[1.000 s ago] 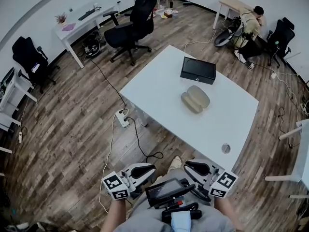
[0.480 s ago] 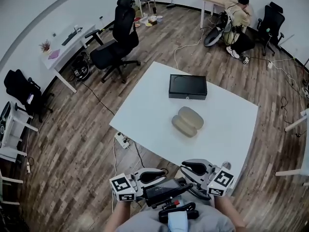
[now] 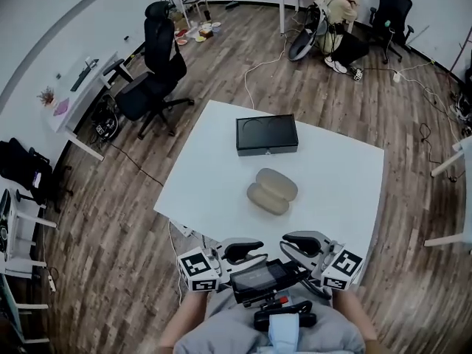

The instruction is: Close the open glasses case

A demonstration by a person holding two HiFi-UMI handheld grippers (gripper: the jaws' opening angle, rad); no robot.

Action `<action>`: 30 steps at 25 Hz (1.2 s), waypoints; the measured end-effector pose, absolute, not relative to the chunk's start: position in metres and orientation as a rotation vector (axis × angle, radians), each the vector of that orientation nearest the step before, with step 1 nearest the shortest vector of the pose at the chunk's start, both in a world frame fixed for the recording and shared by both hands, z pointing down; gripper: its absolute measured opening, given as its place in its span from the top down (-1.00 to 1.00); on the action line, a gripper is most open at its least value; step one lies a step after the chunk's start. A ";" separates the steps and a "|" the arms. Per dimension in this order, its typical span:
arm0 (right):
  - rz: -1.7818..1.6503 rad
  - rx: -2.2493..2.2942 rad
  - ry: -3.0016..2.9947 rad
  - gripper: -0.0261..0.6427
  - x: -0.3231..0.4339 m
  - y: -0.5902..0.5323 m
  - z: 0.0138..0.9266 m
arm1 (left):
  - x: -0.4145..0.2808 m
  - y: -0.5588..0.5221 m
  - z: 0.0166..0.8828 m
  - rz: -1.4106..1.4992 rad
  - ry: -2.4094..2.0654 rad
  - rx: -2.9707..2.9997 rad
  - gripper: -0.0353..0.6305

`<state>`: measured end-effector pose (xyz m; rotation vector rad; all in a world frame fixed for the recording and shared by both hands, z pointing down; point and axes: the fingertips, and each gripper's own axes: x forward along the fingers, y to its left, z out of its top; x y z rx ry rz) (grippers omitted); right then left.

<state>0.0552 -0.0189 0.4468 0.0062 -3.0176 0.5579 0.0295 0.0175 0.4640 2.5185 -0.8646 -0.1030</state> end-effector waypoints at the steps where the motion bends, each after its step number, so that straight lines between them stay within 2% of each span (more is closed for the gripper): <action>1: 0.552 0.036 -3.022 0.82 0.056 -0.023 0.446 | 0.030 0.012 0.463 -0.089 -0.848 2.533 0.54; 15: 0.611 0.626 -3.005 0.82 0.034 -0.074 0.445 | -0.039 -0.067 0.461 0.016 -0.617 2.661 0.60; 19: 0.606 0.775 -2.954 0.82 0.023 -0.092 0.454 | -0.063 -0.088 0.474 0.131 -0.525 2.694 0.59; 30: 0.470 0.831 -2.743 0.77 0.023 -0.138 0.501 | -0.070 -0.157 0.525 0.438 -0.438 2.754 0.59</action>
